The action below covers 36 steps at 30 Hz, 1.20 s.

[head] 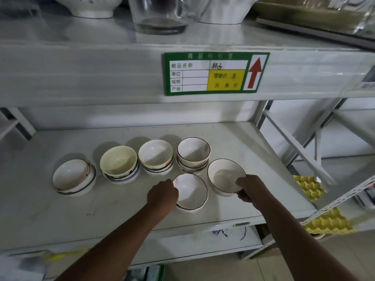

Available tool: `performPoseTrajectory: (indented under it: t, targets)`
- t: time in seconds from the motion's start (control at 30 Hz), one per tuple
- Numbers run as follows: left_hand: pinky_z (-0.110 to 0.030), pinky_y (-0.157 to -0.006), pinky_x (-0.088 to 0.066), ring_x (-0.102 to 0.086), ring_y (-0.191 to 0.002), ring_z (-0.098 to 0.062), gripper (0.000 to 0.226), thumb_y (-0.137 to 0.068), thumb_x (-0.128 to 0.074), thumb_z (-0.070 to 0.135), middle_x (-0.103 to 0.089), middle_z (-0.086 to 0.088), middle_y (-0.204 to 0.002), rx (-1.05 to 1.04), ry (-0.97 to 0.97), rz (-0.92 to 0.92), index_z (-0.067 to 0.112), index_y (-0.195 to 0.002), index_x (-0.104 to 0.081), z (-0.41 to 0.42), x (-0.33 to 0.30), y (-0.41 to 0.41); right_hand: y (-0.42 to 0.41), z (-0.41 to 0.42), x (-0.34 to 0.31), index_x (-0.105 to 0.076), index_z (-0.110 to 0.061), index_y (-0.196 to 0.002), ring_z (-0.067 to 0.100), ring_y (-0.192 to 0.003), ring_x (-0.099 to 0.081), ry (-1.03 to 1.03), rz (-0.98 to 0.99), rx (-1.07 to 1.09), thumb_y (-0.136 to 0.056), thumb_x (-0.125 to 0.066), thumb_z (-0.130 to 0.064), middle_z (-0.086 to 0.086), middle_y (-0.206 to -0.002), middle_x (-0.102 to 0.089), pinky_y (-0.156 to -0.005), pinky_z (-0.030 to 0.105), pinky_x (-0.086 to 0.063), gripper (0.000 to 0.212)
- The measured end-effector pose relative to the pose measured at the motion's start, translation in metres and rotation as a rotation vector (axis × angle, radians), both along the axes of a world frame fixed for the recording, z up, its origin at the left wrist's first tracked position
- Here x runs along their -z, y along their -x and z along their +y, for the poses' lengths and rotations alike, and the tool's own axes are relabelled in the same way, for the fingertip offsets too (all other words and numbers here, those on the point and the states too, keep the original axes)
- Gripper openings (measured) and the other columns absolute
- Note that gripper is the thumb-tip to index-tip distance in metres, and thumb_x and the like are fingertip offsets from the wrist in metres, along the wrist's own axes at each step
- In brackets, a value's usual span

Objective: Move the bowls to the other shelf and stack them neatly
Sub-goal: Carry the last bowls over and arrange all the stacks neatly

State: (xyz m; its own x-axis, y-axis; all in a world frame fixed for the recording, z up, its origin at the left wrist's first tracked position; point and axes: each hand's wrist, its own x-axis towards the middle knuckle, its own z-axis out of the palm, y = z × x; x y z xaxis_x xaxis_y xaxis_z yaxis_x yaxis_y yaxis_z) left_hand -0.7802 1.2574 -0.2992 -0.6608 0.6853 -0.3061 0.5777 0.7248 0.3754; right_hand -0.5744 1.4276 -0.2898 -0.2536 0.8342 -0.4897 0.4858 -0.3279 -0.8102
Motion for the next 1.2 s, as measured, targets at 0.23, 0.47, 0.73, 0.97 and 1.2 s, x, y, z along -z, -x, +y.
performPoseTrajectory:
  t: [0.23,0.47,0.73,0.97,1.2]
  targets:
    - [-0.033,-0.087,-0.047,-0.061,-0.111,-0.03,0.035,-0.089,-0.044,0.026,-0.067,-0.003,-0.119,0.046,-0.069,0.121,0.029,-0.12,-0.061,0.002,0.002,0.008,0.003,0.005,-0.003,-0.061,-0.002,-0.082,0.023,-0.043,-0.049,0.002,-0.011,-0.018,-0.084,-0.053,-0.003,0.016,-0.058,-0.054,-0.045,0.021,-0.04,0.008]
    - [-0.03,-0.071,-0.048,-0.066,-0.087,-0.027,0.033,-0.079,-0.048,0.019,-0.072,-0.005,-0.09,0.084,-0.286,-0.099,0.02,-0.103,-0.07,0.0,-0.018,0.022,0.02,0.009,-0.032,-0.061,-0.001,-0.082,0.024,-0.046,-0.05,-0.057,0.001,-0.083,-0.084,-0.052,-0.002,0.017,-0.06,-0.055,-0.045,0.022,-0.039,0.009]
    - [-0.014,-0.038,-0.026,-0.037,-0.029,-0.016,0.023,-0.067,-0.049,0.018,-0.047,-0.004,-0.038,-0.276,-0.626,-0.384,0.015,-0.081,-0.068,-0.011,-0.076,0.075,0.074,0.018,-0.067,-0.063,-0.003,-0.084,0.023,-0.044,-0.051,-0.157,0.068,-0.086,-0.081,-0.049,-0.001,0.017,-0.062,-0.057,-0.043,0.022,-0.042,0.014]
    - [-0.056,-0.062,-0.054,-0.065,-0.078,-0.051,0.04,-0.057,-0.044,0.021,-0.066,-0.032,-0.081,-0.375,-0.515,-0.187,0.008,-0.09,-0.062,0.006,-0.057,0.117,0.119,0.018,-0.062,-0.063,-0.006,-0.1,0.024,-0.043,-0.056,-0.249,-0.043,-0.116,-0.082,-0.044,-0.003,0.011,-0.077,-0.059,-0.04,0.023,-0.05,0.027]
    - [-0.028,-0.047,-0.044,-0.051,-0.046,-0.023,0.038,-0.067,-0.038,0.006,-0.056,-0.014,-0.065,-0.533,-0.565,-0.386,0.004,-0.099,-0.06,0.019,-0.038,0.116,0.137,0.025,-0.052,-0.067,-0.003,-0.089,0.033,-0.054,-0.063,-0.339,-0.165,-0.172,-0.068,-0.044,-0.005,0.013,-0.066,-0.062,-0.068,0.05,-0.063,0.031]
